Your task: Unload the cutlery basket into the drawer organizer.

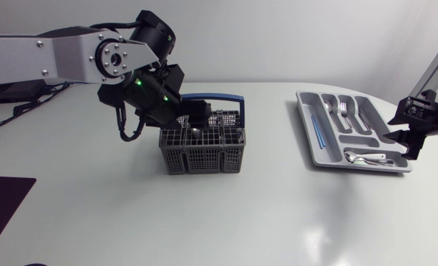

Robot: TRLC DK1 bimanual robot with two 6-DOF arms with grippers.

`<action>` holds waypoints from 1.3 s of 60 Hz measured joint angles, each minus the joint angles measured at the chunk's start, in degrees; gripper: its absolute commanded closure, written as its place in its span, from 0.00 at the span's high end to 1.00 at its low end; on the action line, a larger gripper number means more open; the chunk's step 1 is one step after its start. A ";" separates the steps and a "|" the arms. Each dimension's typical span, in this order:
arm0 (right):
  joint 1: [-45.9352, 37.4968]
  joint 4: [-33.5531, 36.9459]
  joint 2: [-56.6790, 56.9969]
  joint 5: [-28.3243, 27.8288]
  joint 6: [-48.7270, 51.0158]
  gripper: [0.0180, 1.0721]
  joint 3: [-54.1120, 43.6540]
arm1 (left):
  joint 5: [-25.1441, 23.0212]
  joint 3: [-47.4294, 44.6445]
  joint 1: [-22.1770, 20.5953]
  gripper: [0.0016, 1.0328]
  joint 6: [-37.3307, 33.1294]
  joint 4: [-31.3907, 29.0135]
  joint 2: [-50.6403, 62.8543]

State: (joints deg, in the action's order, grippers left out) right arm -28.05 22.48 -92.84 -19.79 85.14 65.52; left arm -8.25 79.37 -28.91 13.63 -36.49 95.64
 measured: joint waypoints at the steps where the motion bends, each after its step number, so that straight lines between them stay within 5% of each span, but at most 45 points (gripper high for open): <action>1: 0.33 0.00 0.90 -0.26 -0.61 0.58 -0.26 | 0.02 0.00 -0.07 0.93 -0.02 0.07 0.00; 27: 16.55 3.15 18.91 -3.13 -26.14 0.58 -8.46 | 0.55 0.00 0.35 0.93 -2.43 0.20 1.01; 69: 37.75 3.43 25.22 -2.91 -50.75 0.58 -14.34 | 0.87 -2.91 0.87 0.78 -2.80 6.62 3.69; 78: 39.45 2.60 25.22 -2.89 -52.63 0.58 -15.30 | 0.90 -2.99 0.87 0.53 -1.81 8.90 3.69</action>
State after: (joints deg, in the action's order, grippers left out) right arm 11.40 25.08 -67.61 -22.68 32.51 50.22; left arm -7.35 76.38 -28.03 11.81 -27.59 99.33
